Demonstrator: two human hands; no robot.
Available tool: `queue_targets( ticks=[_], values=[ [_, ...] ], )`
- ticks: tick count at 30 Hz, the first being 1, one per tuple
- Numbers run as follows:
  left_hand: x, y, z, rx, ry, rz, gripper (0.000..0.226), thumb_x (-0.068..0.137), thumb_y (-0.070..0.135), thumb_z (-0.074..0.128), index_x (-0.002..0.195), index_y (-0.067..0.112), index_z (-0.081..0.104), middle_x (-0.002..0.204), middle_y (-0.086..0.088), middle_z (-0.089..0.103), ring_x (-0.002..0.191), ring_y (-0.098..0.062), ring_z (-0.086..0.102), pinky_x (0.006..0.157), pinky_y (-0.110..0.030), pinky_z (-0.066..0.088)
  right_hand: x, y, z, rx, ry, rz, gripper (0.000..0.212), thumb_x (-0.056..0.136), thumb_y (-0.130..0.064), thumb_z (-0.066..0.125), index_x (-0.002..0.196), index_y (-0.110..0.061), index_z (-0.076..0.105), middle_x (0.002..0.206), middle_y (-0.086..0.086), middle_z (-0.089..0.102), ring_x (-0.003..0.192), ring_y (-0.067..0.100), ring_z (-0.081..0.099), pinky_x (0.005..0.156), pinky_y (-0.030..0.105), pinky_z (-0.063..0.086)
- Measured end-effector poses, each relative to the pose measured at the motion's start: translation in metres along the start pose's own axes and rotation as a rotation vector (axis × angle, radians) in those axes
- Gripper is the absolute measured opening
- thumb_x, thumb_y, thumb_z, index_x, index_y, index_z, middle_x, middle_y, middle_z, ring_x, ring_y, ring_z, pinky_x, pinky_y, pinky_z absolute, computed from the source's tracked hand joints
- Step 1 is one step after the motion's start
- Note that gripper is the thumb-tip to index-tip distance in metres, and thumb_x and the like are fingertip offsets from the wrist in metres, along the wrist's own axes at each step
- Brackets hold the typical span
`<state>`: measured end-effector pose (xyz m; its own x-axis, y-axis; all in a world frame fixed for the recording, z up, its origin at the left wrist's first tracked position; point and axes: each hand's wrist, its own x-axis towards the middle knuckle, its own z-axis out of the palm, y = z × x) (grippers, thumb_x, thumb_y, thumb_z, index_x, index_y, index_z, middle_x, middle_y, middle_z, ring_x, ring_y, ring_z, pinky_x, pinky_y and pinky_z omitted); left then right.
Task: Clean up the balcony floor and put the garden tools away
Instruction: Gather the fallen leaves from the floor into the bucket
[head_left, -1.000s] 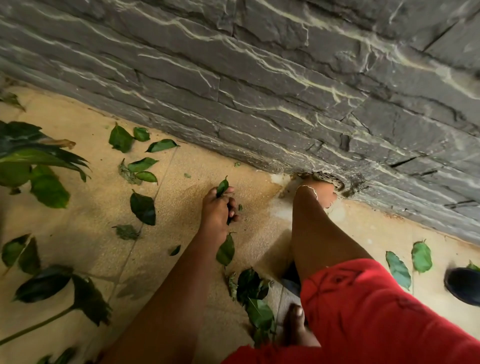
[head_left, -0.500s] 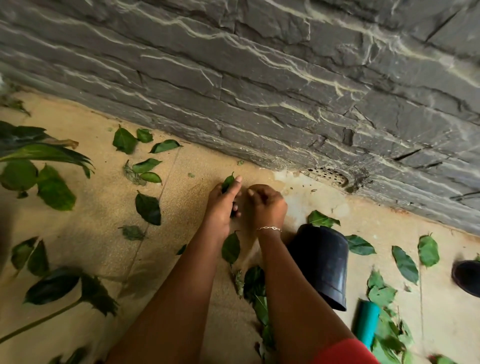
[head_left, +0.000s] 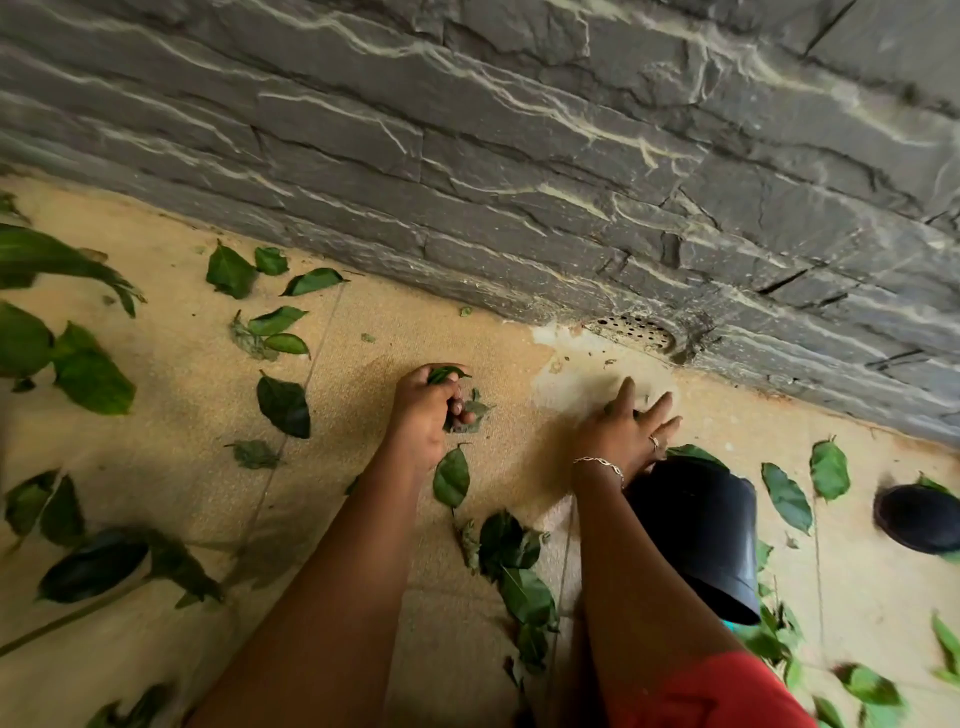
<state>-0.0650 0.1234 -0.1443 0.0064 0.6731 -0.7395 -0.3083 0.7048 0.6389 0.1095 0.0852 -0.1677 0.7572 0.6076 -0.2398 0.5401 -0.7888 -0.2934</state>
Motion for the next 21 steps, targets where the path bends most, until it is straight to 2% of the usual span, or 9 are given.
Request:
queue_targets(
  ticks=[2,5,8,10,13,16,18,21],
  values=[
    [0.0,0.0,-0.004,-0.023,0.014,0.007,0.015,0.097,-0.001,0.043,0.103,0.0,0.056,0.062,-0.006,0.044,0.047,-0.012,0.042,0.048,-0.027,0.041,0.002,0.01,0.001,0.026,-0.026,-0.026,0.046,0.089,0.0,0.043,0.131,-0.02,0.048,0.154,0.009,0.016,0.141,0.032,0.009,0.114,0.041,0.019],
    [-0.002,0.003,-0.013,-0.081,0.04,0.047,0.014,0.097,0.0,0.045,0.088,0.003,0.055,0.062,-0.007,0.045,0.046,-0.013,0.045,0.043,-0.025,0.044,0.003,0.011,-0.003,0.059,0.041,-0.115,0.034,0.086,0.003,0.048,0.113,-0.008,0.065,0.13,0.011,0.053,0.12,0.03,0.042,0.096,0.031,0.035],
    [-0.003,0.009,-0.024,-0.178,0.097,0.05,0.018,0.097,0.0,0.045,0.082,0.005,0.054,0.064,-0.007,0.048,0.052,-0.015,0.044,0.04,-0.022,0.046,-0.003,-0.011,-0.01,0.092,0.017,-0.272,0.03,0.085,0.005,0.05,0.103,-0.007,0.071,0.112,0.009,0.066,0.102,0.026,0.06,0.084,0.025,0.043],
    [-0.003,0.012,-0.03,-0.213,0.138,0.063,0.019,0.097,-0.001,0.043,0.084,0.007,0.054,0.065,-0.007,0.048,0.052,-0.014,0.044,0.04,-0.021,0.045,-0.013,-0.032,-0.009,0.169,-0.125,-0.459,0.027,0.083,0.006,0.053,0.098,-0.007,0.072,0.108,0.008,0.068,0.098,0.024,0.062,0.082,0.019,0.041],
    [-0.003,0.015,-0.039,-0.243,0.173,0.077,0.026,0.098,-0.002,0.036,0.089,0.011,0.056,0.066,-0.006,0.049,0.053,-0.014,0.044,0.043,-0.023,0.042,-0.029,-0.054,0.0,0.11,-0.421,-0.724,0.026,0.082,-0.003,0.061,0.106,-0.009,0.068,0.116,0.011,0.057,0.105,0.025,0.055,0.09,0.023,0.041],
    [-0.004,0.017,-0.046,-0.266,0.171,0.07,0.031,0.096,-0.005,0.031,0.091,0.014,0.056,0.067,-0.006,0.051,0.053,-0.014,0.045,0.046,-0.023,0.039,-0.04,-0.056,0.004,-0.13,-0.684,-0.83,0.061,0.069,-0.036,0.079,0.123,-0.021,0.055,0.128,0.01,0.035,0.113,0.028,0.044,0.099,0.038,0.043],
    [-0.005,0.018,-0.048,-0.28,0.161,0.062,0.03,0.094,-0.007,0.033,0.088,0.013,0.055,0.068,-0.006,0.051,0.053,-0.013,0.045,0.045,-0.022,0.038,-0.05,-0.054,0.004,-0.299,-0.729,-0.937,0.072,0.063,-0.041,0.081,0.125,-0.025,0.049,0.132,0.009,0.029,0.113,0.03,0.042,0.096,0.041,0.045],
    [-0.007,0.018,-0.051,-0.314,0.164,0.045,0.028,0.091,-0.012,0.038,0.083,0.012,0.051,0.069,-0.008,0.052,0.048,-0.011,0.046,0.041,-0.018,0.038,-0.067,-0.052,0.007,-0.531,-0.677,-1.131,0.061,0.073,-0.028,0.074,0.126,-0.025,0.046,0.136,0.009,0.029,0.112,0.03,0.043,0.088,0.036,0.047]
  ],
)
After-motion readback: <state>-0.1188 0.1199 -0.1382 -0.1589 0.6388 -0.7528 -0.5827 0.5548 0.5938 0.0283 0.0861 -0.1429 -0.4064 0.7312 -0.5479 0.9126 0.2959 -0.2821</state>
